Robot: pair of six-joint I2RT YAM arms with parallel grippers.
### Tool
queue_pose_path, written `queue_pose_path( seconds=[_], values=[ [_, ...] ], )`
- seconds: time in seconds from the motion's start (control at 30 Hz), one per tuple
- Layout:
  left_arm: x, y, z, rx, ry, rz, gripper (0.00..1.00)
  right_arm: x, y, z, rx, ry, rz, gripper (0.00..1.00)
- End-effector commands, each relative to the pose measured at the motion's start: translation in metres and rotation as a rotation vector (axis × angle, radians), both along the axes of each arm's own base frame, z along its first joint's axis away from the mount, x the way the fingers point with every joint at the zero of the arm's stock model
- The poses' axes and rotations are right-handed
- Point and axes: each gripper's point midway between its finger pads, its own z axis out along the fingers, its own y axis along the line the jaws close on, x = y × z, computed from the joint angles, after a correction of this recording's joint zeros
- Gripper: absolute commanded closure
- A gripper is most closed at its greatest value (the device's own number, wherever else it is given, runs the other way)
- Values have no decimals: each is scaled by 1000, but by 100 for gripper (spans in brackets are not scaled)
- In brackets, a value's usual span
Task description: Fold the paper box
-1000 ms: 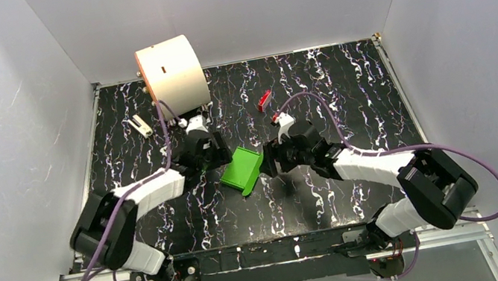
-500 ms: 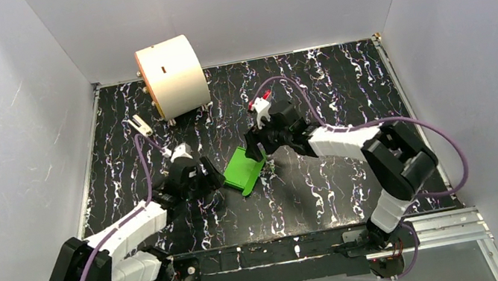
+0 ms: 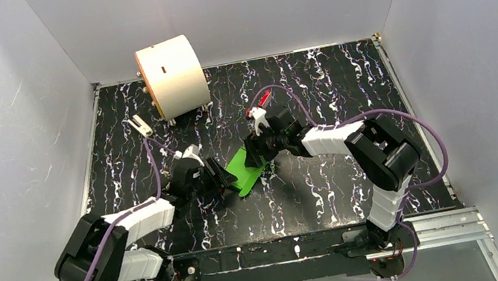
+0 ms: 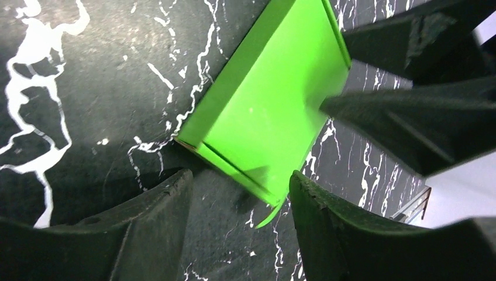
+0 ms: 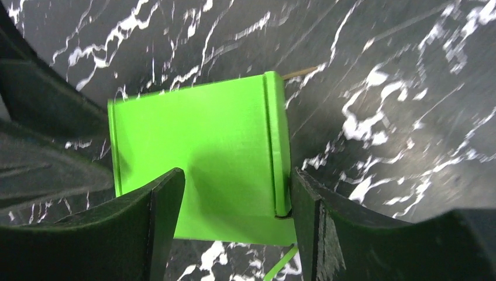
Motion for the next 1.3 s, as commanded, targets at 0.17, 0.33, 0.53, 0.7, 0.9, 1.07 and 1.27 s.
queue_pose_path(
  seconds=[0.17, 0.33, 0.53, 0.7, 0.9, 1.07, 1.27],
  values=[
    [21, -16, 0, 22, -32, -61, 46, -51, -8, 12, 121, 130, 4, 29],
    [32, -19, 0, 69, -64, -90, 46, -65, -16, 13, 122, 130, -12, 29],
    [45, -1, -1, 163, -99, -43, 42, -62, -33, 24, 87, 54, -62, 27],
    [47, 15, 12, 205, -134, 2, 38, -54, -54, 24, -42, -86, -71, 19],
    [41, 45, 27, 243, -185, 109, 31, -63, -43, 44, -130, -299, 37, 12],
    [34, 64, 29, 264, -219, 162, 27, -74, -22, 45, -276, -501, 166, 10],
    [35, 88, 26, 343, -256, 230, 25, -81, -4, 28, -493, -666, 262, 11]
  ],
)
